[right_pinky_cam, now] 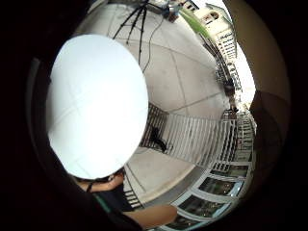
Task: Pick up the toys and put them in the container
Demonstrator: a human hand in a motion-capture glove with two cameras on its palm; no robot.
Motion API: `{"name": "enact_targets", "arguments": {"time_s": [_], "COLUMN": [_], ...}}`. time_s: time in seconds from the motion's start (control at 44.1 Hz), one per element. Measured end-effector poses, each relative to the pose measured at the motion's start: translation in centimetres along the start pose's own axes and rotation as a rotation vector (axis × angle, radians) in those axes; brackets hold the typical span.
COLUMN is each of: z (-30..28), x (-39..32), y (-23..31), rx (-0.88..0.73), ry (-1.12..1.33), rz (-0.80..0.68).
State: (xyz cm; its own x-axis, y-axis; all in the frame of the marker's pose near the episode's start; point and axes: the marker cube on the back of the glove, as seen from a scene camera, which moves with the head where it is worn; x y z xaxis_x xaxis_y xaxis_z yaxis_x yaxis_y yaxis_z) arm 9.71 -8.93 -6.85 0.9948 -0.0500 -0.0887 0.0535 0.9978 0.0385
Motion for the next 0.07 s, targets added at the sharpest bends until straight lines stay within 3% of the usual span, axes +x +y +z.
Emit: {"name": "enact_targets", "arguments": {"time_s": [0.068], "z": [0.08], "x": [0.32], "y": [0.20], "rx": [0.008], "ry": [0.001], "rz": [0.009]}}
